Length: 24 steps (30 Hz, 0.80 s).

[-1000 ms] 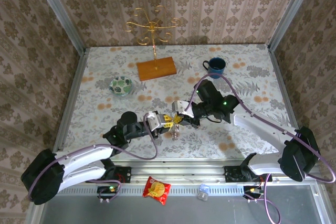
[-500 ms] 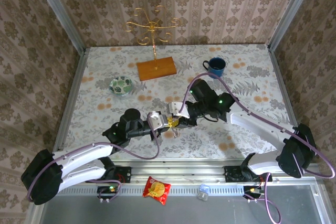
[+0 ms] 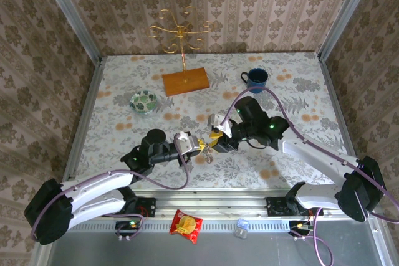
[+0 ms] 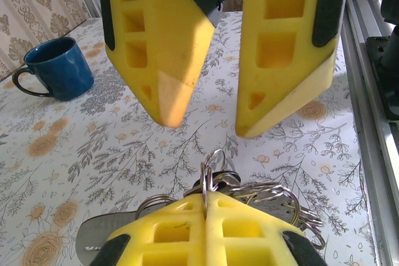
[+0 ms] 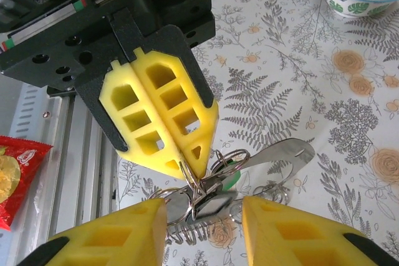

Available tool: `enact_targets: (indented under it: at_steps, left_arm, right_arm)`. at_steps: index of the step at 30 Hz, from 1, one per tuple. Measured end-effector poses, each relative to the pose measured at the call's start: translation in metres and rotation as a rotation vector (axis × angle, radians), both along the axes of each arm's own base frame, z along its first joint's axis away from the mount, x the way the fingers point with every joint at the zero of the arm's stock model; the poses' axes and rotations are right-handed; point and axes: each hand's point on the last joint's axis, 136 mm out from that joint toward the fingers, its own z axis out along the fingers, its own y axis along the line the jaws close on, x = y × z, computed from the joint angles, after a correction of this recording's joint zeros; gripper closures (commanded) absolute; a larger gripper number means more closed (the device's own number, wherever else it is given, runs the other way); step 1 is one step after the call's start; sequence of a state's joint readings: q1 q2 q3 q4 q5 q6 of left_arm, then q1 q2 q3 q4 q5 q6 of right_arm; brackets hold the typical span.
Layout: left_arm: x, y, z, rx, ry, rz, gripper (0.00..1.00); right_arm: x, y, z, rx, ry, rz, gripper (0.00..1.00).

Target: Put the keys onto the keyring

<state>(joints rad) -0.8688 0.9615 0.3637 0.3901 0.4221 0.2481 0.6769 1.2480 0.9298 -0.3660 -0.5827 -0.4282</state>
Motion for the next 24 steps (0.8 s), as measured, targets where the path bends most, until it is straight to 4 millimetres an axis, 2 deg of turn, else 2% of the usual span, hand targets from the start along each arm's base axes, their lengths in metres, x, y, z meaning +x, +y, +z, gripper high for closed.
enact_targets:
  at_steps: [5,8,16,24]
  left_arm:
    - [0.000,0.000,0.001,-0.003,-0.003,0.002,1.00]
    - [0.001,0.000,0.001,-0.004,-0.005,0.003,1.00]
    - [0.003,0.001,0.001,-0.001,-0.008,0.019,1.00]
    - [0.003,0.001,0.001,-0.002,-0.009,0.018,1.00]
  right_arm:
    - [0.002,0.002,-0.014,-0.023,0.051,-0.006,0.70]
    - [0.002,0.003,-0.023,-0.039,0.076,-0.006,0.78]
    - [-0.001,0.003,-0.024,-0.037,0.105,-0.005,0.98]
    - [0.001,0.001,-0.026,-0.041,0.111,-0.011,1.00]
